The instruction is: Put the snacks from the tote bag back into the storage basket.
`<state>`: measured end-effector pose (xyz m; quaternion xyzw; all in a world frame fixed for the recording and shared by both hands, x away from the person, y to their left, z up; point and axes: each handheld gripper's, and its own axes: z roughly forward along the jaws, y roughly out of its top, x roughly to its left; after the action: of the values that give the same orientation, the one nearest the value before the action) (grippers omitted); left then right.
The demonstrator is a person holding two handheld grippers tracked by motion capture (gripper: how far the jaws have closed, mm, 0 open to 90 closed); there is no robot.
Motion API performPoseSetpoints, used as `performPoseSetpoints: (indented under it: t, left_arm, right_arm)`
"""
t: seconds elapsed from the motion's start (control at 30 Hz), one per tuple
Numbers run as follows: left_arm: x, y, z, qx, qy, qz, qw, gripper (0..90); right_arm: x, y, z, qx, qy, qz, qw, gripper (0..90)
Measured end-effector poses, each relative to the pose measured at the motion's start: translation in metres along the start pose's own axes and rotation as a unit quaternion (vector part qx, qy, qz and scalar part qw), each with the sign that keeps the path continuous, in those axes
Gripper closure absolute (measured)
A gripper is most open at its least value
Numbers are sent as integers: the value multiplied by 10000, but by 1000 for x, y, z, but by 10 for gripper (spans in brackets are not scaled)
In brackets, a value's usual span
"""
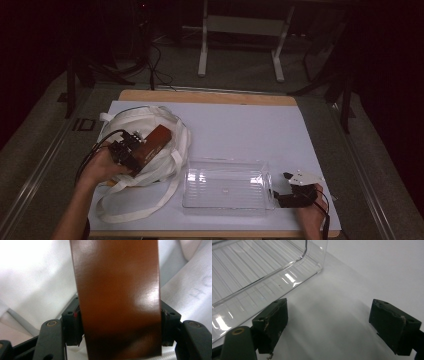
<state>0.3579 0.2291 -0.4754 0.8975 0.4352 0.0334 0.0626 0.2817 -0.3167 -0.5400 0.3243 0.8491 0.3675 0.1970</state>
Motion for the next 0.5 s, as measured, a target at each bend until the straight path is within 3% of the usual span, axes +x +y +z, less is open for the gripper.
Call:
performPoseSetpoints:
  t: [0.5]
  left_arm:
    - [-2,10,11,299,103,-39,9995,389]
  right_arm:
    - [0,0,0,42,-1,-49,10000,156]
